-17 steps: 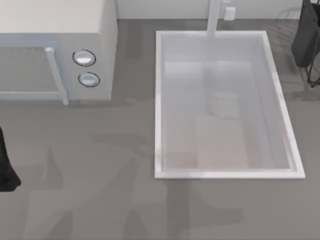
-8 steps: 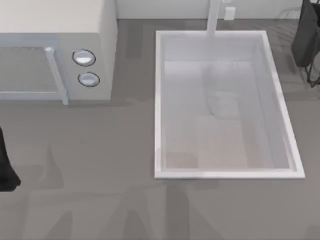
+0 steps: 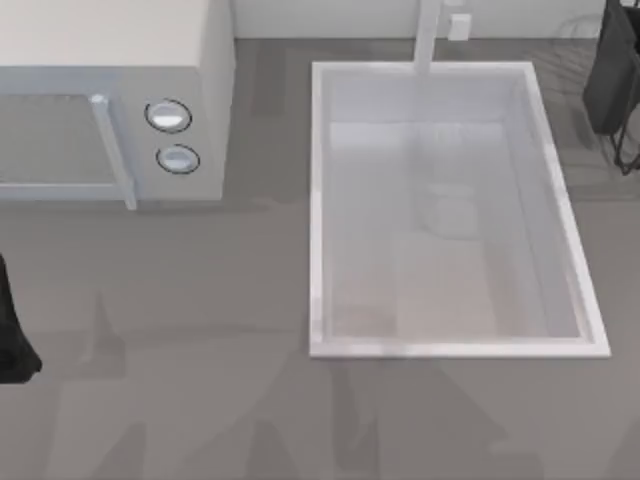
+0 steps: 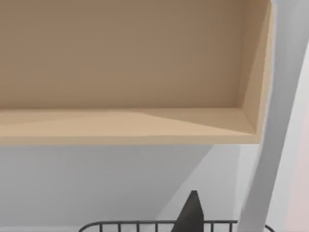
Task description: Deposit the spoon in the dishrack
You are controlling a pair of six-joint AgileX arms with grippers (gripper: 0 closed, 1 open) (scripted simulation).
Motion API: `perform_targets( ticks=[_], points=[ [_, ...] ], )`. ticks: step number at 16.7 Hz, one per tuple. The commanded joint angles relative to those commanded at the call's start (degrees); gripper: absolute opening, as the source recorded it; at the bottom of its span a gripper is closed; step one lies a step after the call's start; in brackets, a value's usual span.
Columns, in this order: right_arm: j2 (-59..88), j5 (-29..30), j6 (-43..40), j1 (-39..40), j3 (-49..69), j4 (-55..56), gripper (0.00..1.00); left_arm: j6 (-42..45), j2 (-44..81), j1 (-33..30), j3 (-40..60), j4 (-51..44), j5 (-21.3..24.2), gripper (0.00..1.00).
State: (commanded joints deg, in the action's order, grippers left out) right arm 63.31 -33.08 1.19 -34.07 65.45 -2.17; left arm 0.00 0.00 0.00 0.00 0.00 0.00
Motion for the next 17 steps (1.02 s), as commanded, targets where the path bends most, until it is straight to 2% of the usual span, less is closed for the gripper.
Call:
perform_targets(
  ticks=[10, 13, 17],
  points=[
    [32.7, 13.4, -0.4, 12.7, -6.8, 41.1, 0.00, 0.0, 0.0, 0.0, 0.0, 0.0, 0.0, 1.00],
    [38.3, 16.4, -0.3, 15.7, -8.8, 47.9, 0.00, 0.0, 0.0, 0.0, 0.0, 0.0, 0.0, 1.00],
    [39.6, 17.2, -0.3, 16.5, -9.4, 49.3, 0.00, 0.0, 0.0, 0.0, 0.0, 0.0, 0.0, 1.00]
  ],
)
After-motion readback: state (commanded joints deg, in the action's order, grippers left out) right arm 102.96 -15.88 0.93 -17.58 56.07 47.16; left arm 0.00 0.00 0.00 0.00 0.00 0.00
